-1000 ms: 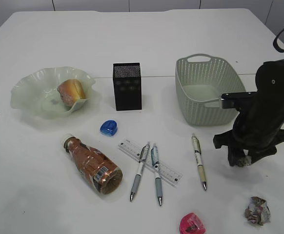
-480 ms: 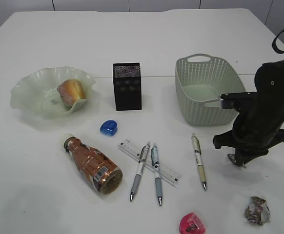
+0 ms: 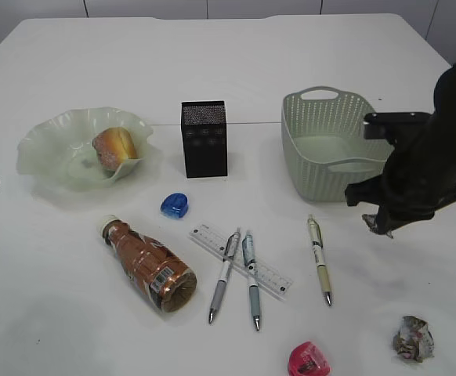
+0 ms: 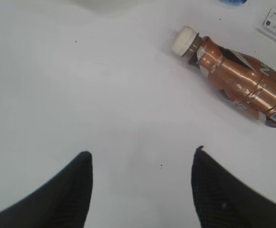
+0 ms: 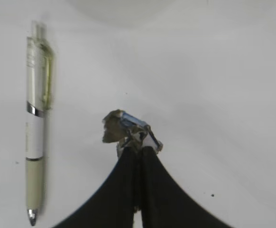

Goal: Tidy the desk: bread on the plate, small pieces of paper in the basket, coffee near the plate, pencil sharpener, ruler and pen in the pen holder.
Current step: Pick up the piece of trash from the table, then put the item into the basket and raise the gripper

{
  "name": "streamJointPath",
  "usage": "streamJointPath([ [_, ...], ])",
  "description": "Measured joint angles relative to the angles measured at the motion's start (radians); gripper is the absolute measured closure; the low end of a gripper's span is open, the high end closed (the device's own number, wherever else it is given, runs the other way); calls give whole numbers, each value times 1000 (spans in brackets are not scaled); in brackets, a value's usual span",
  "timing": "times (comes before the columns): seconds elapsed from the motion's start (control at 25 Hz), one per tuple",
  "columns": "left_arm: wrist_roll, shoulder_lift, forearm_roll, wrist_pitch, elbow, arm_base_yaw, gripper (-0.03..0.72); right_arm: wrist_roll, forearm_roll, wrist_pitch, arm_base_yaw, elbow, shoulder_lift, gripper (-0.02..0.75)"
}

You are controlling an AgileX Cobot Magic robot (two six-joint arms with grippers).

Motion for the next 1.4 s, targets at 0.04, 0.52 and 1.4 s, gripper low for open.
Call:
streamJointPath([
  [0.04,0,0,0,-3,0,0,209,-3,12,-8,0,0,-23,750],
  [0.52,0,0,0,-22,0,0,209,-17,75,-90,0,-231,-53,750],
  [1.4,-2,0,-15,-22,0,0,209,0,35,58,0,-389,121,204],
])
